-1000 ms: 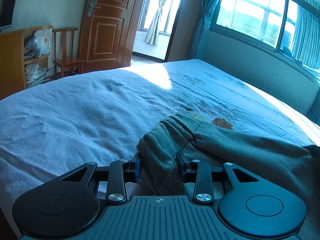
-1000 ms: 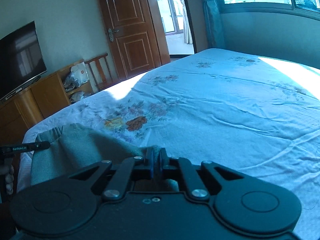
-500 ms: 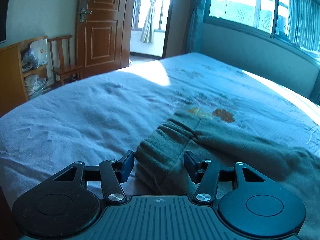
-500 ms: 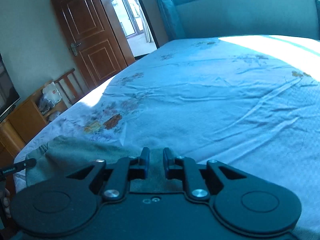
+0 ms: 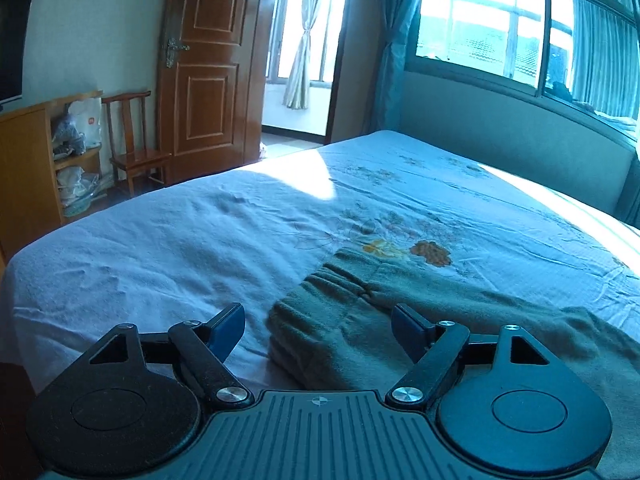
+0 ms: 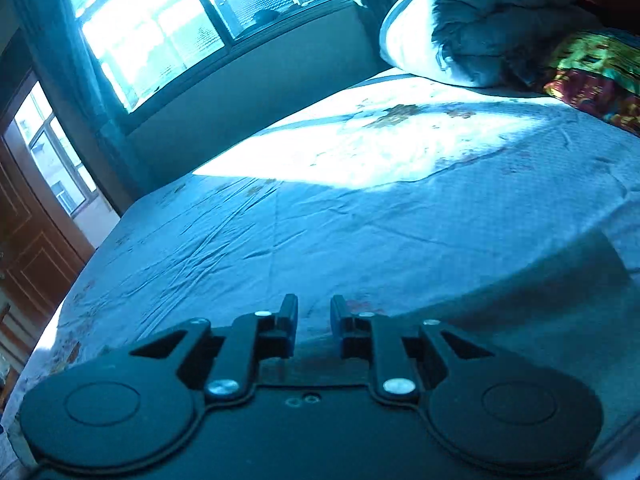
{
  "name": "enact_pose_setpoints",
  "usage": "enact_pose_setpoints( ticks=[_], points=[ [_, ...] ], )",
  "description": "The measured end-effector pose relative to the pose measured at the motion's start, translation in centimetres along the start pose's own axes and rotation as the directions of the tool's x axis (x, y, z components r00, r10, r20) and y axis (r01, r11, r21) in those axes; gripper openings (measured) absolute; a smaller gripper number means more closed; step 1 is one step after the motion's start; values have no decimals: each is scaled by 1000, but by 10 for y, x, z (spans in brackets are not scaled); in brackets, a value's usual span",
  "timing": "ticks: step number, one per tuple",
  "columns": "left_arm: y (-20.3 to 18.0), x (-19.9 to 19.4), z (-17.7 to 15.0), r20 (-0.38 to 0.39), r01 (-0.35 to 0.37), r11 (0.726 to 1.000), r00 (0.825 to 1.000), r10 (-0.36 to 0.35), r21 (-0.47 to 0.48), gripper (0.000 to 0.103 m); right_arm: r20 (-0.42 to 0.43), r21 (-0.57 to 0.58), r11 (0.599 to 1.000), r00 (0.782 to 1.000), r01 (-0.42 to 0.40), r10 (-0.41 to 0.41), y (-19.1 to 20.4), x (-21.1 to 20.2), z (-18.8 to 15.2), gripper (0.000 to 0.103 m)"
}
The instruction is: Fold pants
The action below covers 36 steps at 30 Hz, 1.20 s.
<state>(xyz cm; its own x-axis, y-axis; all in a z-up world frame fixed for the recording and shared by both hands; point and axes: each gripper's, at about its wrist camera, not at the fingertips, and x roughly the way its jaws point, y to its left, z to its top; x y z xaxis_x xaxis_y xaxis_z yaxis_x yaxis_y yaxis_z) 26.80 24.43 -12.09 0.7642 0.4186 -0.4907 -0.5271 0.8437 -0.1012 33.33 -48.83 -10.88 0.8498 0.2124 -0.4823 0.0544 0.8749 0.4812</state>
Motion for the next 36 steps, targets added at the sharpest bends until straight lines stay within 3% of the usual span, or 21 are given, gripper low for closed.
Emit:
enact_pose_setpoints(
  ticks=[3,7,9,10,11,12,13,14,16,22,25,29,32,33,36],
  points=[
    [-54,-8,-15,-22,110,988,994,-108,108,80,17,91,992,996,86,-88,-43,-33,-14,11],
    [-135,-20,-48,-97,283,936,959,-268,211,80,38,200,979,998,49,-58,-79,-63,-45,12],
    [-170,-15,-70,-216,335,905,934,-284,261,83,-7,197,973,993,120,-121,-97,-58,-55,10],
    [-184,-16,-79,-258,345,893,927,-274,289,83,-41,231,962,989,147,-141,-112,-56,-57,0],
    [-192,-27,-83,-226,332,895,935,-272,297,83,-26,290,946,989,144,-142,-123,-62,-57,0],
    [-198,-40,-84,-224,390,879,915,-336,273,83,2,311,938,987,151,-159,-125,-71,-56,0],
    [-205,-50,-86,-231,452,853,887,-399,262,83,26,307,937,982,168,-185,-126,-79,-55,15],
    [-215,-59,-89,-227,461,842,884,-408,279,83,46,309,934,978,178,-201,-126,-86,-55,20],
    [-237,-71,-97,-235,477,821,877,-420,314,83,59,366,923,987,118,-150,-136,-90,-58,19],
    [-291,-89,-113,-266,545,772,837,-478,326,83,65,585,810,995,23,-75,-171,-78,-67,17],
    [-316,-98,-119,-280,579,748,814,-509,325,83,95,602,798,994,-7,-63,-173,-71,-67,19],
    [-353,-112,-129,-309,629,696,777,-549,346,83,119,589,808,991,-21,-61,-173,-62,-65,19],
    [-375,-117,-141,-345,638,682,769,-539,357,84,129,573,819,990,-27,-58,-172,-58,-63,19],
    [-380,-118,-147,-351,629,688,776,-524,363,85,127,564,826,990,-23,-59,-172,-58,-62,18],
    [-391,-120,-164,-344,567,720,821,-456,400,89,119,526,851,991,-13,-59,-169,-61,-61,9]
  ],
)
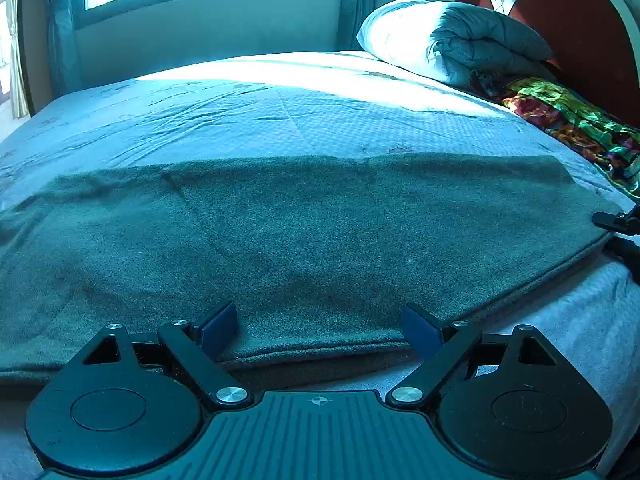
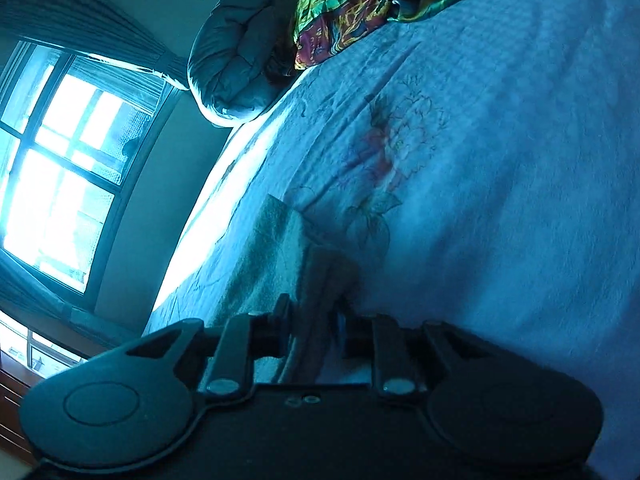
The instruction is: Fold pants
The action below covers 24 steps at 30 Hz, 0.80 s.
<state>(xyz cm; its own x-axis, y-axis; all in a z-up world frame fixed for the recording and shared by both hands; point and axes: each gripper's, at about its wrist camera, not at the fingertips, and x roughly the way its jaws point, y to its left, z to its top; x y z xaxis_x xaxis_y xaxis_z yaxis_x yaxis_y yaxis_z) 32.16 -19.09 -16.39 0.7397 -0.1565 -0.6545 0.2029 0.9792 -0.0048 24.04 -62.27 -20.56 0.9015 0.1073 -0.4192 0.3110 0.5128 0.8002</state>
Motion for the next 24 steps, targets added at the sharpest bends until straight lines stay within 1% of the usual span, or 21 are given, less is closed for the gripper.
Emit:
enact_pose_setpoints(
  ticks=[2,4,6,8,9,12,14,15,16,17,18,21,24],
  points=[
    [-2,-4,-1,8,-16,1000,1000,16,-19,89,6,-4,1000,1000,-6,6,2,-7,0,10],
    [0,-8,-3,19,-13,999,1000,13,-38,89,7,17,1000,1000,1,-1,0,-11,-1,15],
    [0,-9,-6,17,-12,1000,1000,13,-23,90,32,84,996,999,-36,33,-9,-20,-3,18],
    [-1,-7,-6,7,-5,1000,1000,5,-23,92,65,152,987,997,-55,46,-19,-26,-4,18],
    [-2,-7,-6,4,-6,1000,1000,6,-19,93,66,170,984,997,-60,49,-21,-25,-3,19],
    [-4,-8,-4,19,-3,999,1000,4,-47,93,42,177,983,998,-47,40,-21,-18,0,22],
    [-5,-6,-7,20,0,998,1000,1,-59,94,29,141,989,999,-37,34,-15,-13,0,33],
    [-6,-4,-8,16,-1,999,1000,2,-48,96,28,121,992,999,-28,25,-10,-11,0,34],
    [-7,-2,-9,12,-2,999,1000,2,-38,98,37,105,994,999,-18,14,-8,-11,-1,31],
    [-9,-1,-9,5,-4,1000,1000,4,-27,100,32,80,997,999,5,-8,-5,-8,-2,12],
    [-10,0,-9,0,-9,1000,1000,9,-17,100,19,62,998,1000,23,-24,-5,-5,-2,9],
    [-18,3,-10,-11,-32,999,999,32,14,103,38,28,999,999,24,-25,-2,-10,-4,8],
    [-24,6,-13,-1,-55,998,999,55,30,103,38,-25,997,997,68,-67,8,-7,-5,8]
  ],
)
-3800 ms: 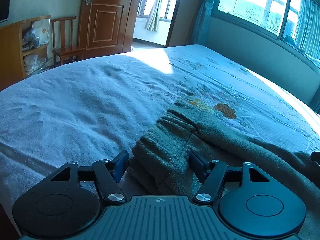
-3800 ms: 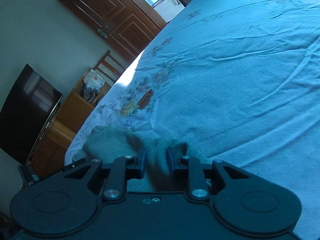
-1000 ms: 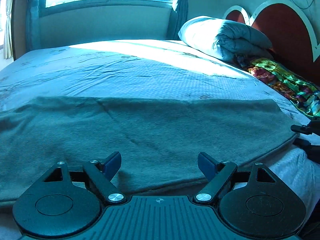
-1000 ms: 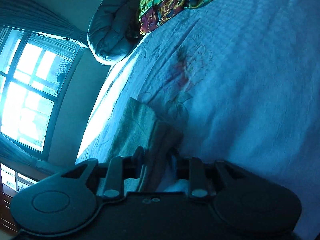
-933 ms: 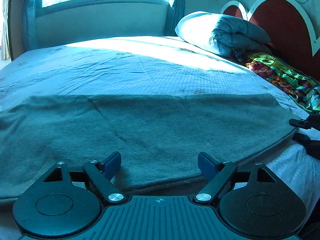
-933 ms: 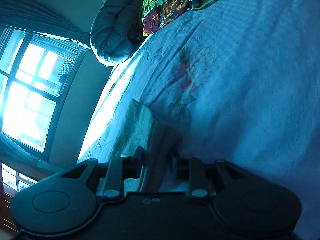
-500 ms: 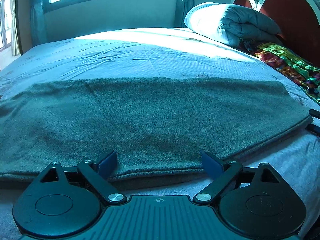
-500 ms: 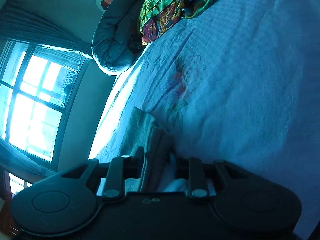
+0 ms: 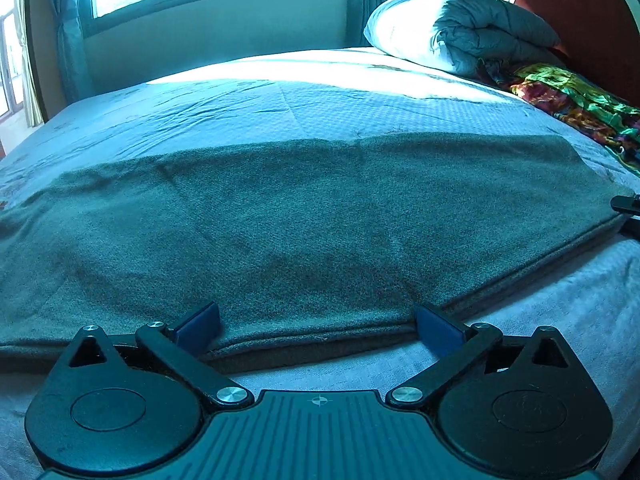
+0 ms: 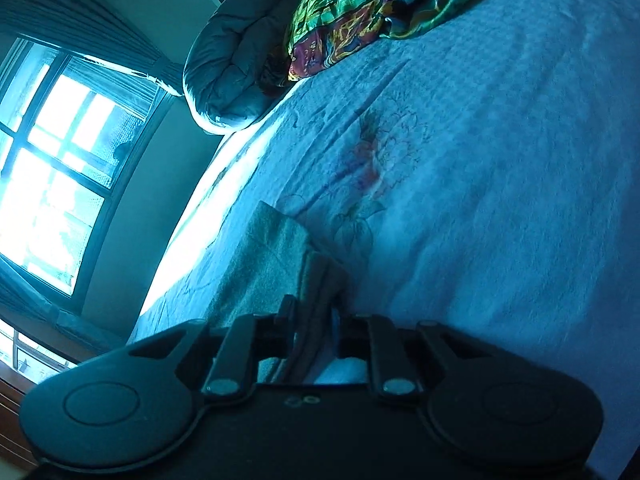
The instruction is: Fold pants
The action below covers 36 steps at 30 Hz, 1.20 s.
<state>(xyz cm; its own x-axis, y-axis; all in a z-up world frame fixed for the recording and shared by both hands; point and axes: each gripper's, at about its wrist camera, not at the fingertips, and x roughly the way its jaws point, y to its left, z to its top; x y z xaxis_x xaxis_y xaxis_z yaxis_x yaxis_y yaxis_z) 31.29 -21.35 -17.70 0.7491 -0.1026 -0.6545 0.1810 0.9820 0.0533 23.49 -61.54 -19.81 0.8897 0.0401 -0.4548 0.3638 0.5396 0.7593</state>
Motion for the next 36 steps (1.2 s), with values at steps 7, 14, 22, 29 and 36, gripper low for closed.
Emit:
enact_pose_setpoints(
  ticks=[7,14,22,29,36],
  points=[
    [45,-35,10,98,2,999,995,3,-47,101,31,-165,983,996,-78,84,68,-21,2,8],
    [215,-75,-19,84,-215,956,968,236,-201,101,-65,-381,888,965,-259,254,190,-31,-64,8],
    [326,-125,-67,98,-311,870,923,373,-382,101,-488,-418,730,812,-540,320,294,12,-259,26],
    [340,-111,-76,86,-239,883,951,297,-404,101,-479,-417,764,833,-492,275,273,10,-271,27],
    [273,-89,-42,148,-96,956,979,141,-279,101,-330,-481,808,924,-341,193,237,11,-213,27]
  ],
)
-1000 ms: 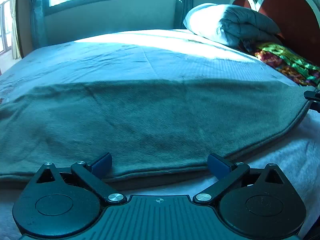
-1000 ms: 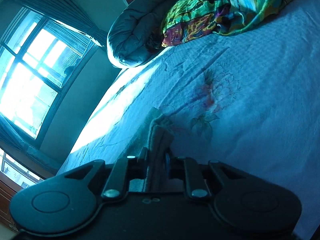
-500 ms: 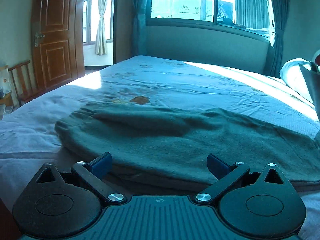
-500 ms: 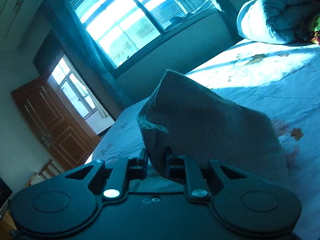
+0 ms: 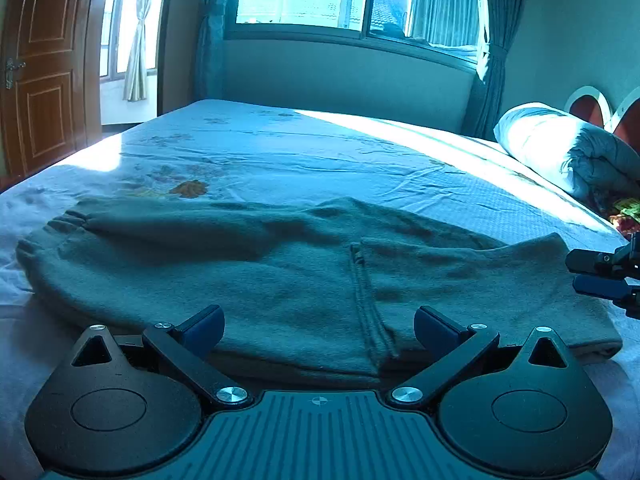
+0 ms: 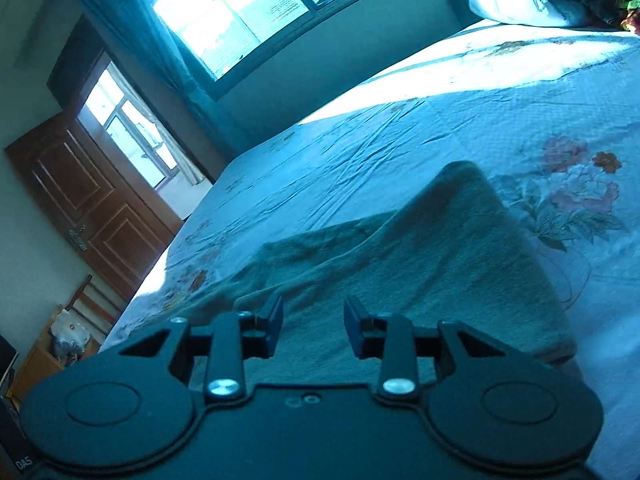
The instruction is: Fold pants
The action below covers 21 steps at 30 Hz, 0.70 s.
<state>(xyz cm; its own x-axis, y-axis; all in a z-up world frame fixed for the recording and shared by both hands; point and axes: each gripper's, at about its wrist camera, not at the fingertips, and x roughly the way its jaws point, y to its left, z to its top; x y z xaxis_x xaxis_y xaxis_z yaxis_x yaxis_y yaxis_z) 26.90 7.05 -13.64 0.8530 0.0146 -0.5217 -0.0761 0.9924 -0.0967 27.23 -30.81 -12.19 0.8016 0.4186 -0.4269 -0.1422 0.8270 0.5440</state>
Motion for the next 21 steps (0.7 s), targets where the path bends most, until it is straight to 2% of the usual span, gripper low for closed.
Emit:
enact_pose_setpoints(
  ticks=[3,5,10,14,17,19,21],
  points=[
    [-7,2,0,-31,76,997,997,-77,-26,101,-2,48,997,999,52,-52,-29,-2,19,26],
    [-7,6,-4,-54,121,991,991,-124,-63,101,22,84,996,999,41,-43,-42,-16,23,27],
    [-11,23,-8,-101,190,973,974,-204,-132,99,-18,214,976,999,-28,33,-68,-46,-11,27],
    [-20,30,-9,-132,218,967,963,-235,-134,90,-45,335,942,998,-32,50,-81,-43,-34,27],
    [-25,31,-9,-136,223,966,961,-240,-130,82,-48,397,917,996,-45,70,-88,-30,-36,28],
    [-26,31,-9,-133,220,965,962,-238,-142,79,-78,418,908,995,-22,60,-89,-21,-32,28],
    [-26,30,-9,-134,214,968,964,-232,-133,78,-71,381,923,994,-46,79,-80,-25,-23,28]
  ],
)
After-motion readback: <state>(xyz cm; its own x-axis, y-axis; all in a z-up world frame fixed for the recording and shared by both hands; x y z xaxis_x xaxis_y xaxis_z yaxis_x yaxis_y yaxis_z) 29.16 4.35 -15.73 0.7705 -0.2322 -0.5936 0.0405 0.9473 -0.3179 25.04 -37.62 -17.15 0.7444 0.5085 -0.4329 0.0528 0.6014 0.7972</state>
